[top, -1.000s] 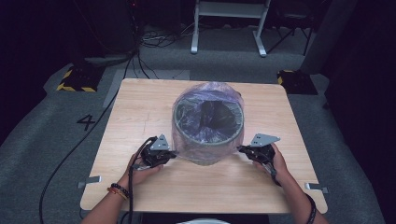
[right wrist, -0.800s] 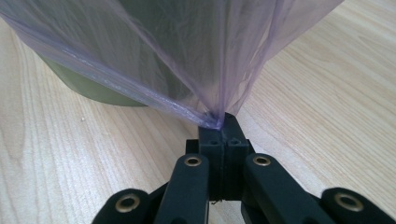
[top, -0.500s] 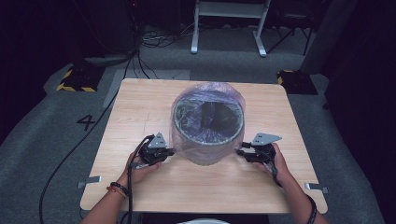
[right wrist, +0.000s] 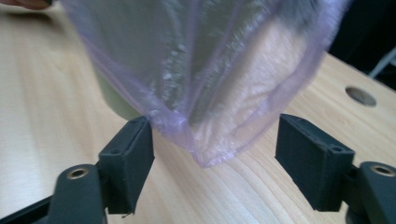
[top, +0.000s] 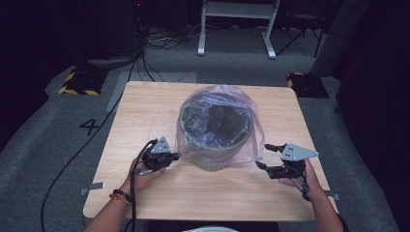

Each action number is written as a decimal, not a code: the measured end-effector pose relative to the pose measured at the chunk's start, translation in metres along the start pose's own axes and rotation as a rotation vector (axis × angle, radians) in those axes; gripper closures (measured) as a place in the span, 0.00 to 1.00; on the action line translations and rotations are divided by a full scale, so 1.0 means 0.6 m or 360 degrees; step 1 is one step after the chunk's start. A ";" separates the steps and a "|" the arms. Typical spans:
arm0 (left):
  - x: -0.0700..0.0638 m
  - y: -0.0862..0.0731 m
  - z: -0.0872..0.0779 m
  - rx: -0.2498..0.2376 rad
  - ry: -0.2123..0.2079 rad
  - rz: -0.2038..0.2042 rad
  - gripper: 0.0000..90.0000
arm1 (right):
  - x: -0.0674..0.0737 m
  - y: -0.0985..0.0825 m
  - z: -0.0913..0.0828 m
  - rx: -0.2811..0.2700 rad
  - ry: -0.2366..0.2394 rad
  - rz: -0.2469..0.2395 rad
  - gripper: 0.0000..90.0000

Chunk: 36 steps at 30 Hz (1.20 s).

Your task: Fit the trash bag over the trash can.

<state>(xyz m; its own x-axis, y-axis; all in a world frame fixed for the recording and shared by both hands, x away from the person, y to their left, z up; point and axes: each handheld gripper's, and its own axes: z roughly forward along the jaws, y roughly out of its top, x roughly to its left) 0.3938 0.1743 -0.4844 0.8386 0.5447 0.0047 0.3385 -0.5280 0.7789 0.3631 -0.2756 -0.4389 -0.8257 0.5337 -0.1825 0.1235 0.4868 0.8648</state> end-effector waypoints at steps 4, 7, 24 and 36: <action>0.003 -0.002 0.002 0.0005 0.0004 -0.0010 1.00 | 0.001 -0.010 0.002 0.0066 -0.0026 0.0001 0.27; 0.004 -0.003 0.002 0.0013 0.0018 -0.0008 1.00 | -0.016 -0.028 0.014 0.0168 -0.0127 0.0009 0.27; 0.012 -0.007 0.010 0.0038 0.0059 -0.0030 1.00 | -0.109 0.012 -0.012 -0.0108 -0.0301 0.0233 0.34; 0.013 -0.006 0.014 0.0032 0.0072 -0.0020 1.00 | -0.127 0.158 0.008 -0.0399 -0.0194 0.0163 0.61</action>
<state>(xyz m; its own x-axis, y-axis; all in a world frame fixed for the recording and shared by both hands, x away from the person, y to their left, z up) 0.4027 0.1751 -0.4925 0.8142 0.5801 0.0236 0.3578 -0.5334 0.7665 0.4408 -0.2666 -0.3452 -0.7420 0.6577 -0.1300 0.0504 0.2481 0.9674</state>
